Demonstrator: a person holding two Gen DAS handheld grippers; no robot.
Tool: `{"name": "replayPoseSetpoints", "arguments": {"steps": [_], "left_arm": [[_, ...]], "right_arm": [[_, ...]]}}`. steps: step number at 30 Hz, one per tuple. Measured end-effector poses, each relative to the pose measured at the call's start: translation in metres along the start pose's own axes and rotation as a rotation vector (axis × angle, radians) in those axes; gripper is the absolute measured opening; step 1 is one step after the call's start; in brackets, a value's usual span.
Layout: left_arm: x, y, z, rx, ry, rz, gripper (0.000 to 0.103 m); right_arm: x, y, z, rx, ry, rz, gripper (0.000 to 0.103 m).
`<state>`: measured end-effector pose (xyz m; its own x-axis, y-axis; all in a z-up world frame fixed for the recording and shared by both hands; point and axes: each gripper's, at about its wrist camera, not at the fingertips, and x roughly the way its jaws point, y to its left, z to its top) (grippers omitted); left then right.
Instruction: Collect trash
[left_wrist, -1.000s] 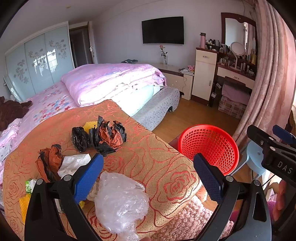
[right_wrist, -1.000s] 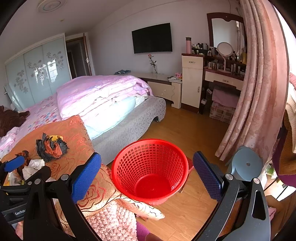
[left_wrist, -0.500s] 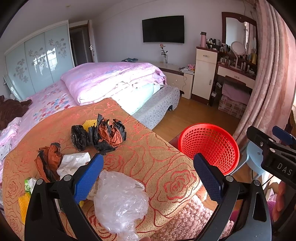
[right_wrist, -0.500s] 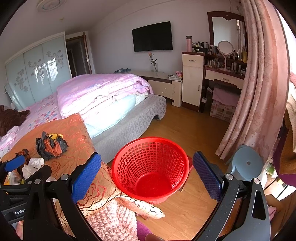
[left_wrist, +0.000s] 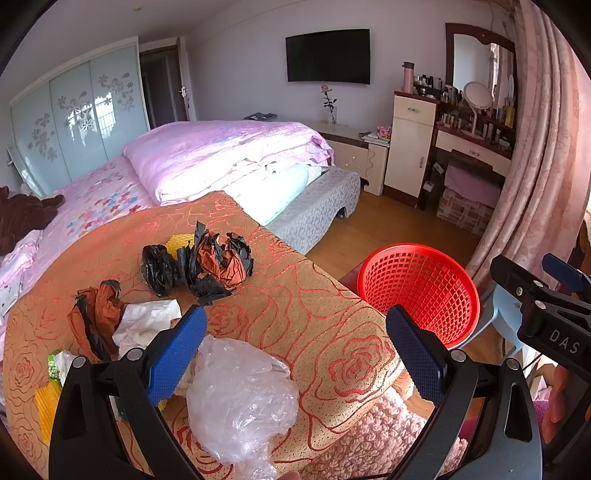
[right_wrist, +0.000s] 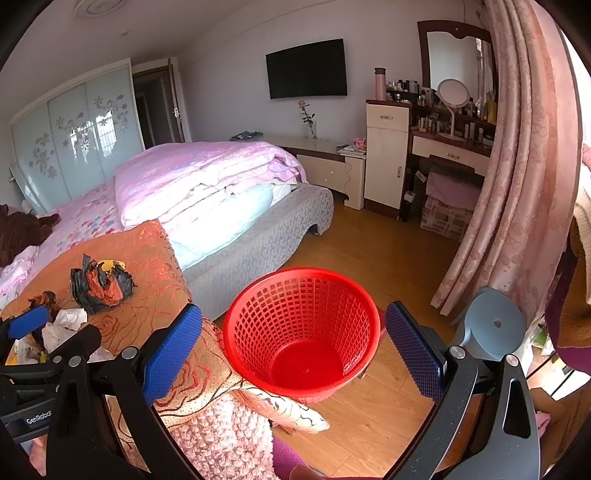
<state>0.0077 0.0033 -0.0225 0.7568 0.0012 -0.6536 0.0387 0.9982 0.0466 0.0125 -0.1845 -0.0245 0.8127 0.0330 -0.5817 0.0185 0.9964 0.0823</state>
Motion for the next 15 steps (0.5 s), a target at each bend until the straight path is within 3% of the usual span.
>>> {"name": "replayPoseSetpoints", "arguments": {"steps": [15], "left_arm": [[-0.0006, 0.0006, -0.0002, -0.009, 0.006, 0.004, 0.094]], "right_arm": [[0.0007, 0.0014, -0.0013, -0.003, 0.003, 0.001, 0.097]]}}
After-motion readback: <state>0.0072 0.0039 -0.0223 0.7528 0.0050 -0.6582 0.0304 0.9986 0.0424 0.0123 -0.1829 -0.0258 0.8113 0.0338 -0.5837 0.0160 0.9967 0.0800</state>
